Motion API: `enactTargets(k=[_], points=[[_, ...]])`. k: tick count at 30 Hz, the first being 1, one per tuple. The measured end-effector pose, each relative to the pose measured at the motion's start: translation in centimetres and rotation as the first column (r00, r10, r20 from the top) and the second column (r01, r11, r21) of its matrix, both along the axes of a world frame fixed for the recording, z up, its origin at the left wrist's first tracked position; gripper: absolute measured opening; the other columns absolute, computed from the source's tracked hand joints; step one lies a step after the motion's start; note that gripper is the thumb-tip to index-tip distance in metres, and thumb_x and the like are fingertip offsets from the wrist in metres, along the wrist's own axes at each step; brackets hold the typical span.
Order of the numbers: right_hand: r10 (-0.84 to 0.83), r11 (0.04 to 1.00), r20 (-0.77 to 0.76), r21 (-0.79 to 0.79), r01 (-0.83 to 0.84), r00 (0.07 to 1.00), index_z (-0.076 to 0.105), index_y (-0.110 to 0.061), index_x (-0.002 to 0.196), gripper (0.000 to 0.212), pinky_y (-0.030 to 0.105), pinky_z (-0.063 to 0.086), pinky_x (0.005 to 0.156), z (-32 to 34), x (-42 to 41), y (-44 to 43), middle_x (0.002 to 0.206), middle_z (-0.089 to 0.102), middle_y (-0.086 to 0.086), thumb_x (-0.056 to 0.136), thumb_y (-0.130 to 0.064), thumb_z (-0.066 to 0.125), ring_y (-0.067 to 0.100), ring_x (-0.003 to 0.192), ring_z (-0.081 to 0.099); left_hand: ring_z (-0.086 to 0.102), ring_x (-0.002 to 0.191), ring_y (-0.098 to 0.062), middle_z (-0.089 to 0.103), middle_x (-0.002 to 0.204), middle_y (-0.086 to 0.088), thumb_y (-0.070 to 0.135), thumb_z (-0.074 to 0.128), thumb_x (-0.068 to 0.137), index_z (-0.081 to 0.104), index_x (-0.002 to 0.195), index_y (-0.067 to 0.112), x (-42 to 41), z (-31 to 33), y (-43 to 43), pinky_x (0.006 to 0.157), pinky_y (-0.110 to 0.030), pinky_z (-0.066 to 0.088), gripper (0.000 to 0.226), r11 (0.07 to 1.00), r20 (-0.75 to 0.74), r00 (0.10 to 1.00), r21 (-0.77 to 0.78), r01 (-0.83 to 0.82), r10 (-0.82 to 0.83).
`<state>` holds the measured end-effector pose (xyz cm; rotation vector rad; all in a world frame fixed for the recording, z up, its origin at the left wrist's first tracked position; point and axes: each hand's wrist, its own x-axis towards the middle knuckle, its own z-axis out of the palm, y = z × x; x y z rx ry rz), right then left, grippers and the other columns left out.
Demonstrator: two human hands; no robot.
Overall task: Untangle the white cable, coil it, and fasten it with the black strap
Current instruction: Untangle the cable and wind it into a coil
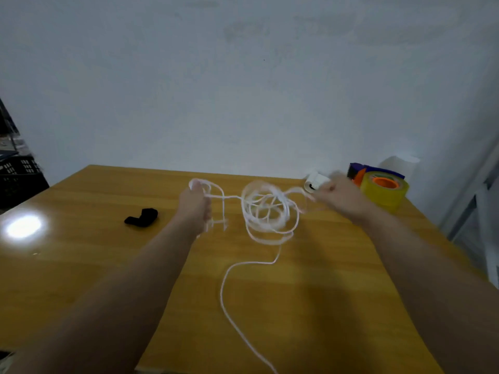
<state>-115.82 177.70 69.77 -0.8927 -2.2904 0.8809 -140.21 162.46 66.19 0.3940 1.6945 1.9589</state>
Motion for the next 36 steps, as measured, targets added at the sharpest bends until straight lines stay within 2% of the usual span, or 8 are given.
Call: enactTargets(k=[4, 9, 12, 16, 24, 30, 33, 36], points=[[-0.134, 0.933, 0.646, 0.338, -0.124, 0.752, 0.045, -0.02, 0.052, 0.03, 0.032, 0.037, 0.059, -6.0, 1.7, 2.2, 0.059, 0.046, -0.002, 0.075, -0.024, 0.064, 0.019, 0.066, 0.048, 0.02, 0.026, -0.006, 0.023, 0.049, 0.001, 0.031, 0.027, 0.105, 0.035, 0.074, 0.018, 0.4, 3.8, -0.3, 0.037, -0.009, 0.016, 0.034, 0.971, 0.117, 0.988, 0.201, -0.127, 0.105], [-0.065, 0.963, 0.04, 0.265, 0.052, 0.997, 0.053, -0.019, 0.087, 0.016, 0.033, 0.045, 0.072, -3.1, -1.5, -0.5, 0.087, 0.057, 0.001, 0.081, -0.004, 0.053, 0.021, 0.084, 0.056, 0.022, 0.029, -0.005, 0.024, 0.055, -0.001, 0.031, 0.03, 0.104, 0.033, 0.077, 0.017, 2.7, 4.3, 0.7, 0.035, -0.012, 0.018, 0.031, 0.984, -0.102, 0.993, 0.162, 0.07, -0.053], [0.079, 0.98, -0.353, 0.198, -0.008, 0.932, 0.053, -0.017, 0.09, 0.002, 0.027, 0.042, 0.071, 0.8, -4.3, -4.9, 0.088, 0.057, -0.001, 0.089, -0.015, 0.052, 0.015, 0.081, 0.053, 0.024, 0.028, -0.004, 0.027, 0.056, -0.003, 0.029, 0.032, 0.104, 0.033, 0.077, 0.018, 4.4, 4.4, 1.5, 0.035, -0.01, 0.019, 0.029, 0.981, -0.17, 0.979, 0.135, 0.138, -0.115], [0.198, 0.979, -0.099, -0.023, -0.201, 0.975, 0.053, -0.015, 0.096, 0.031, 0.032, 0.047, 0.07, 1.4, -7.0, -9.0, 0.084, 0.061, 0.003, 0.083, -0.038, 0.067, 0.014, 0.072, 0.054, 0.038, 0.039, -0.009, 0.038, 0.062, -0.006, 0.03, 0.033, 0.103, 0.042, 0.086, 0.011, 6.1, 5.4, 1.7, 0.032, -0.017, 0.028, 0.027, 0.989, -0.307, 0.946, 0.071, 0.131, -0.104], [0.058, 0.902, -0.471, -0.352, -0.248, 0.88, 0.059, -0.007, 0.08, 0.02, 0.029, 0.048, 0.055, 0.4, -6.7, -8.8, 0.064, 0.055, 0.006, 0.097, -0.008, 0.048, 0.014, 0.055, 0.052, 0.022, 0.034, -0.005, 0.028, 0.054, 0.002, 0.038, 0.033, 0.103, 0.037, 0.077, 0.02, 5.2, 5.5, 0.8, 0.038, -0.014, 0.015, 0.032, 0.931, -0.272, 0.896, -0.008, 0.364, -0.352], [0.065, 0.986, -0.243, 0.165, -0.024, 0.968, 0.057, -0.02, 0.093, 0.013, 0.027, 0.038, 0.058, 1.9, -5.4, -6.3, 0.078, 0.053, -0.003, 0.088, -0.03, 0.061, 0.009, 0.062, 0.046, 0.01, 0.042, -0.009, 0.018, 0.053, 0.006, 0.068, 0.028, 0.09, 0.036, 0.069, 0.022, 5.7, 6.7, -0.3, 0.039, -0.018, 0.008, 0.052, 0.645, -0.146, 0.64, -0.347, 0.681, -0.755], [0.121, 0.983, -0.231, -0.108, -0.149, 0.965, 0.047, -0.027, 0.119, 0.036, 0.019, 0.038, 0.064, 2.4, -4.9, -5.9, 0.109, 0.051, -0.006, 0.088, -0.04, 0.059, 0.008, 0.085, 0.05, 0.009, 0.043, -0.009, 0.015, 0.054, 0.005, 0.064, 0.029, 0.093, 0.025, 0.063, 0.025, 6.4, 6.7, -0.3, 0.039, -0.017, 0.008, 0.049, 0.631, -0.222, 0.596, -0.39, 0.671, -0.771], [0.267, 0.897, -0.179, -0.314, -0.312, 0.947, 0.061, -0.033, 0.116, 0.031, 0.018, 0.032, 0.048, 2.7, -3.8, -5.3, 0.082, 0.052, -0.002, 0.086, -0.035, 0.062, 0.007, 0.064, 0.043, 0.01, 0.042, -0.009, 0.017, 0.052, 0.004, 0.061, 0.028, 0.094, 0.025, 0.061, 0.025, 7.2, 6.5, -0.3, 0.041, -0.017, 0.007, 0.049, 0.636, -0.251, 0.588, -0.392, 0.665, -0.769]])
